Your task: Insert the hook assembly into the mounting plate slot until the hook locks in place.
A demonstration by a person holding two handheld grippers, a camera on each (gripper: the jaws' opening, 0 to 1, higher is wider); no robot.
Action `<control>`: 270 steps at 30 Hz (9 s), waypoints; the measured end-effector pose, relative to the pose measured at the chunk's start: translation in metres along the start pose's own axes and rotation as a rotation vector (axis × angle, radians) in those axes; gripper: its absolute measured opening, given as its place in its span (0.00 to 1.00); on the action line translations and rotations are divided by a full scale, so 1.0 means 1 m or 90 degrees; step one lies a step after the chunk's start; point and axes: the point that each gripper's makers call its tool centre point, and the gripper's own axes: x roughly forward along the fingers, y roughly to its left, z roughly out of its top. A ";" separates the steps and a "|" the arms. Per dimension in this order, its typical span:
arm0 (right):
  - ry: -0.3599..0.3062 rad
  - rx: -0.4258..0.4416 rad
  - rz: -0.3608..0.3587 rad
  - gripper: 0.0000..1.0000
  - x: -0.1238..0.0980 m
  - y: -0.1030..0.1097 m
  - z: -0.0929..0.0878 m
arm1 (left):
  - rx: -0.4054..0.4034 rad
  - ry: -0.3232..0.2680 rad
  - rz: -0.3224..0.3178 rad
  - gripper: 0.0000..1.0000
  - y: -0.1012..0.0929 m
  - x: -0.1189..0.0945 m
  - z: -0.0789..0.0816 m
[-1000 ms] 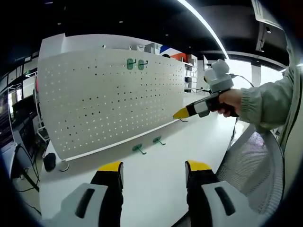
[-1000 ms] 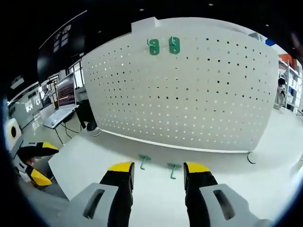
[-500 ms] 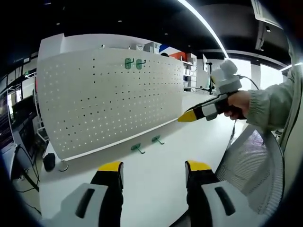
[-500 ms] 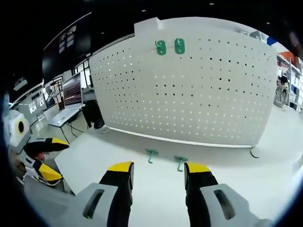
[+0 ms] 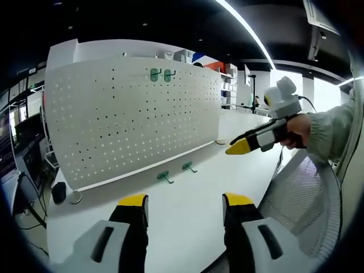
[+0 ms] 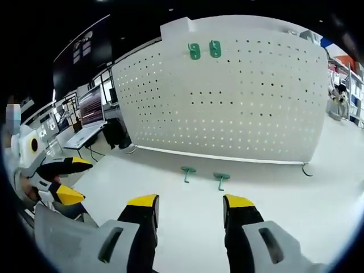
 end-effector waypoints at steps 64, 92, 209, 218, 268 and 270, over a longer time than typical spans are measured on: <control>0.023 0.043 0.031 0.47 -0.015 0.001 -0.048 | 0.225 0.141 -0.111 0.48 0.036 0.101 0.012; 0.027 0.061 0.032 0.46 -0.014 0.001 -0.052 | 0.416 0.259 -0.215 0.34 0.067 0.190 -0.019; -0.003 0.113 -0.014 0.43 -0.019 -0.022 -0.047 | 0.269 0.265 -0.176 0.02 0.068 0.207 -0.039; 0.009 0.098 -0.013 0.43 -0.017 -0.019 -0.049 | 0.190 0.209 -0.135 0.02 0.077 0.182 -0.030; 0.000 0.013 0.071 0.42 -0.023 0.026 -0.010 | -0.080 -0.005 0.003 0.02 0.063 0.067 0.006; -0.008 0.012 0.073 0.42 -0.025 0.027 -0.004 | -0.088 -0.017 0.006 0.02 0.063 0.064 0.008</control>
